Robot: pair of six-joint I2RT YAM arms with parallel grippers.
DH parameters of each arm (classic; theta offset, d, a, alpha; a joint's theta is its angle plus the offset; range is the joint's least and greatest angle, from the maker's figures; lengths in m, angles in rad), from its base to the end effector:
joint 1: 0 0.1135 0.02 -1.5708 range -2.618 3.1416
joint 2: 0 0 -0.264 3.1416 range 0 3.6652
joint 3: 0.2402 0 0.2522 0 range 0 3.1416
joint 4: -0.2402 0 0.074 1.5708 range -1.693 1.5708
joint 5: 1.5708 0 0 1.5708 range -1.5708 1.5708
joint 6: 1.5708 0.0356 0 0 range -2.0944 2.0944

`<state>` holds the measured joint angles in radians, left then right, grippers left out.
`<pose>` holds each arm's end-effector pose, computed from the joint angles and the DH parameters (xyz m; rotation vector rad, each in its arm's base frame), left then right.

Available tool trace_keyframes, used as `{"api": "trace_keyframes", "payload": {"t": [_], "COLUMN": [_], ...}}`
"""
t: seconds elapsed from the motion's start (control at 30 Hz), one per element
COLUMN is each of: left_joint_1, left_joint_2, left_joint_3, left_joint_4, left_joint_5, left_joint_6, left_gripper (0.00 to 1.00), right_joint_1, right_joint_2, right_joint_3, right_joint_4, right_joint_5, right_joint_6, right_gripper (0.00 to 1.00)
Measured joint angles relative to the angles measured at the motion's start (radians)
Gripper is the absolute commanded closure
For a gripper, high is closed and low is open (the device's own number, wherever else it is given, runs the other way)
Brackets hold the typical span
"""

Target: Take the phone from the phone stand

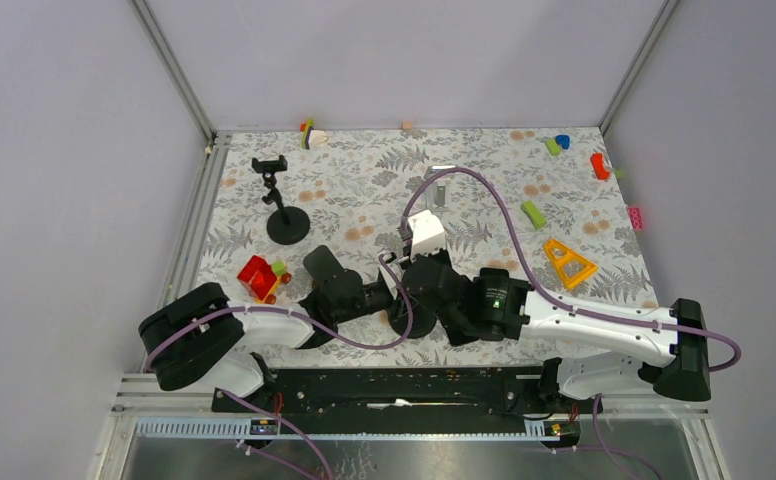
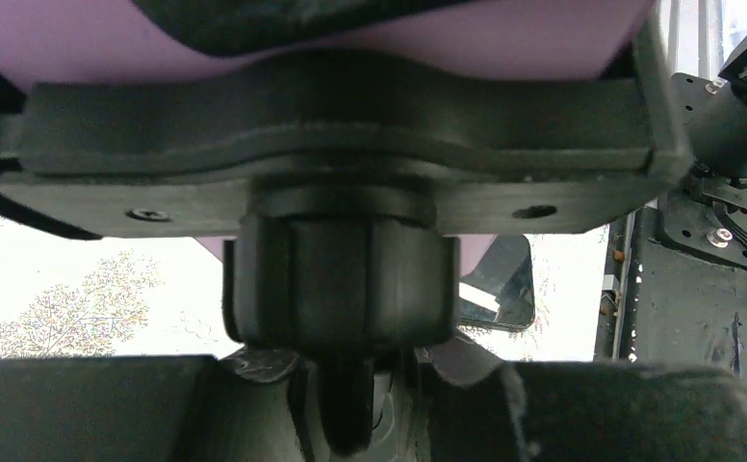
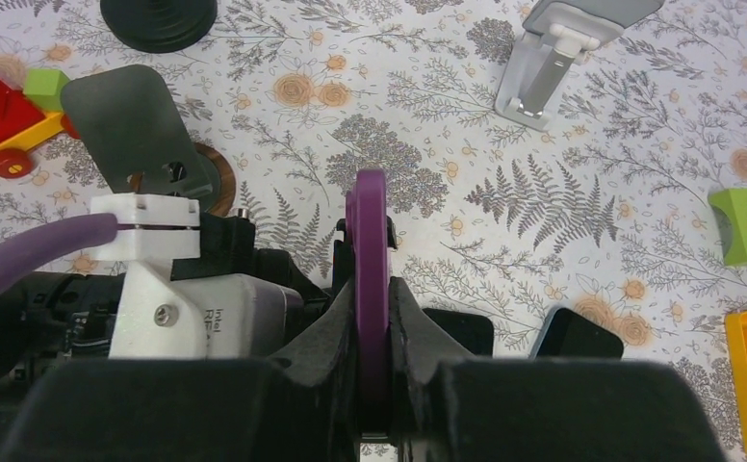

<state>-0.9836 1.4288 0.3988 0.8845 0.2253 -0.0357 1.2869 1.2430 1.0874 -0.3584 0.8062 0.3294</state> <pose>0.1417 -0.2273 0.1800 0.9771 1.5197 -0.9357 0.1009 0.2541 0.3363 -0.4478 1.8725 0.2381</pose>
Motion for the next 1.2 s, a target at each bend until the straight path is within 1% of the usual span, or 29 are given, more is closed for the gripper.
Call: {"api": "trace_keyframes", "payload": {"t": [0.07, 0.13, 0.17, 0.2, 0.23, 0.37, 0.5, 0.73, 0.87, 1.07, 1.13, 1.2], "left_joint_1": [0.0, -0.001, -0.001, -0.003, -0.004, -0.009, -0.019, -0.002, 0.023, 0.041, 0.045, 0.047], "left_joint_2": [0.0, 0.002, 0.002, 0.002, 0.002, -0.005, -0.036, -0.088, -0.101, -0.119, -0.122, -0.13], "left_joint_3": [0.0, -0.008, -0.009, -0.009, -0.013, -0.014, -0.014, -0.012, -0.006, 0.006, 0.016, 0.027], "left_joint_4": [0.0, 0.018, 0.025, 0.028, 0.034, 0.032, -0.015, -0.108, -0.143, -0.202, -0.229, -0.264], "left_joint_5": [0.001, 0.005, 0.014, 0.023, 0.033, 0.063, 0.085, 0.203, 0.259, 0.33, 0.353, 0.377], "left_joint_6": [0.0, -0.007, -0.013, -0.023, -0.029, -0.036, -0.029, 0.011, 0.02, 0.054, 0.066, 0.08], "left_gripper": [1.0, 1.0, 1.0, 1.0, 1.0, 1.0, 1.0, 1.0, 1.0, 1.0, 1.0, 1.0], "right_joint_1": [0.003, 0.004, 0.004, 0.004, 0.003, 0.004, 0.008, 0.008, 0.008, -0.001, -0.028, -0.09], "right_joint_2": [0.001, -0.01, -0.02, -0.027, -0.037, -0.067, -0.119, -0.277, -0.391, -0.529, -0.549, -0.556], "right_joint_3": [0.0, 0.003, 0.004, 0.004, 0.003, -0.008, -0.049, -0.139, -0.156, -0.195, -0.209, -0.223], "right_joint_4": [0.005, 0.034, 0.027, 0.021, 0.006, -0.008, 0.019, 0.102, 0.162, 0.163, 0.157, 0.148], "right_joint_5": [-0.001, 0.002, 0.001, 0.003, 0.013, 0.008, -0.016, -0.146, -0.305, -0.577, -0.702, -0.838], "right_joint_6": [0.007, 0.027, 0.026, 0.024, 0.019, 0.003, -0.007, -0.057, -0.095, -0.171, -0.192, -0.21], "right_gripper": [0.58, 0.45, 0.37, 0.33, 0.31, 0.29, 0.28, 0.28, 0.27, 0.24, 0.22, 0.2]}}
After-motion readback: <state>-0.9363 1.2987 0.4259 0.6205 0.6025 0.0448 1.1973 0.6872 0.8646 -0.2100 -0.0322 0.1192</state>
